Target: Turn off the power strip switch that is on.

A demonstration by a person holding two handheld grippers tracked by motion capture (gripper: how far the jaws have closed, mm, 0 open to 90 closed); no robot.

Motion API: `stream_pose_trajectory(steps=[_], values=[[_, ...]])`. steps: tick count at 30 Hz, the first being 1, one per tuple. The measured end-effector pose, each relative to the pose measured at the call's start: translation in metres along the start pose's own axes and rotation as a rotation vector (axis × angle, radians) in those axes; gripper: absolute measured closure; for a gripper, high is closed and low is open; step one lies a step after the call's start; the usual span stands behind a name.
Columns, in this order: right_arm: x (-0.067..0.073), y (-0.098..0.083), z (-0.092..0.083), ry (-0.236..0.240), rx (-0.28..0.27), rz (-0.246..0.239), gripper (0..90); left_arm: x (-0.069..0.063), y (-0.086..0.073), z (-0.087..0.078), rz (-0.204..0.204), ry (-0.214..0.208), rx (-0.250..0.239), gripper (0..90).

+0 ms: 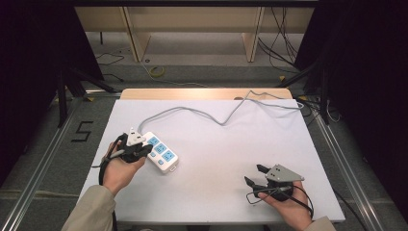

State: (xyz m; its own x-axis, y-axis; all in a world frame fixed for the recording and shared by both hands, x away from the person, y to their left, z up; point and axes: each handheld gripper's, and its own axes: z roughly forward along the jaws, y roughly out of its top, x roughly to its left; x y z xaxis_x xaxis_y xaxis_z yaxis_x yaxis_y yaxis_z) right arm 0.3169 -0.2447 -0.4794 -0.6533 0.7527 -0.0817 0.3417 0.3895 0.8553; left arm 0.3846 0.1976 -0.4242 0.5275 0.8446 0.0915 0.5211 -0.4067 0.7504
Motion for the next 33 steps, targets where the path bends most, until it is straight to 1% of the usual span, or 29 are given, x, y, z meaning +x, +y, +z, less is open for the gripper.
stream_pose_trajectory(steps=[1, 4, 6, 8, 13, 21, 27, 33], values=[[0.0, 0.0, 0.0, 0.001, 0.0, 0.0, 37.6, 0.0, 0.0, 0.0, -0.011, 0.005, 0.002, 89.5], [0.0, 0.0, 0.0, 0.0, 0.002, 0.0, 37.6, 0.002, 0.001, 0.002, -0.019, 0.006, 0.008, 89.5], [0.0, 0.0, 0.0, 0.0, 0.001, -0.001, 37.6, 0.003, 0.002, 0.002, -0.018, 0.006, 0.007, 89.5], [0.0, 0.0, 0.0, 0.001, 0.001, 0.0, 37.6, 0.004, 0.002, 0.003, -0.006, 0.006, 0.012, 89.5], [0.0, 0.0, 0.0, 0.0, 0.002, 0.0, 37.6, 0.007, 0.004, 0.004, -0.004, 0.015, 0.013, 89.5], [0.0, 0.0, 0.0, 0.0, 0.003, 0.0, 37.6, 0.011, 0.006, 0.005, -0.019, 0.017, 0.017, 89.5], [0.0, 0.0, 0.0, 0.001, 0.005, 0.001, 37.6, 0.013, 0.009, 0.005, -0.018, 0.029, 0.014, 89.4], [0.0, 0.0, 0.0, 0.001, 0.006, 0.0, 37.6, 0.015, 0.011, 0.007, -0.014, 0.04, 0.022, 89.4]])
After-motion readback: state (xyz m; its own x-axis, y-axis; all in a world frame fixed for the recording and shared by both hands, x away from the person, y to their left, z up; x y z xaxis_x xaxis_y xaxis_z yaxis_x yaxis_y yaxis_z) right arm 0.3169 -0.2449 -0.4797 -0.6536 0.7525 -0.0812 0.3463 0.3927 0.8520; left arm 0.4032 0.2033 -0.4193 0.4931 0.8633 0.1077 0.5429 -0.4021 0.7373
